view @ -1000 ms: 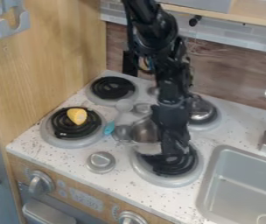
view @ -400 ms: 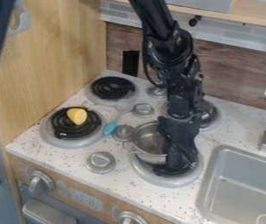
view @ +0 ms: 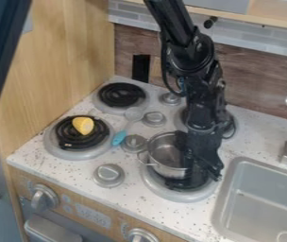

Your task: Moved the silver pot the the bottom right burner

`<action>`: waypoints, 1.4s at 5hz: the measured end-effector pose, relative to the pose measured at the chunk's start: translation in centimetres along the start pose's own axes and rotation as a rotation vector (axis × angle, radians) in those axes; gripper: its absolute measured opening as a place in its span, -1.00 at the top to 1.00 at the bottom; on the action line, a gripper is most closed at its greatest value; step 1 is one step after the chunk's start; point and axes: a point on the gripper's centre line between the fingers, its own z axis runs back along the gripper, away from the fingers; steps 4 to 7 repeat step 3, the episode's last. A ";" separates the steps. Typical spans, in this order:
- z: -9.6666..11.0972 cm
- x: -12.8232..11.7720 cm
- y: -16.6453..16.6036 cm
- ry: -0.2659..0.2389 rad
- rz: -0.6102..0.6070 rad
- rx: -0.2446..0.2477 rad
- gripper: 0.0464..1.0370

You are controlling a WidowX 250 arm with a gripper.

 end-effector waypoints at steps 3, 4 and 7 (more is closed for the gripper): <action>7.8 -0.4 5.9 -0.056 0.522 0.086 -0.94; 7.8 -0.4 5.9 -0.056 0.522 0.086 -0.94; 7.8 -0.4 5.9 -0.056 0.522 0.086 -0.94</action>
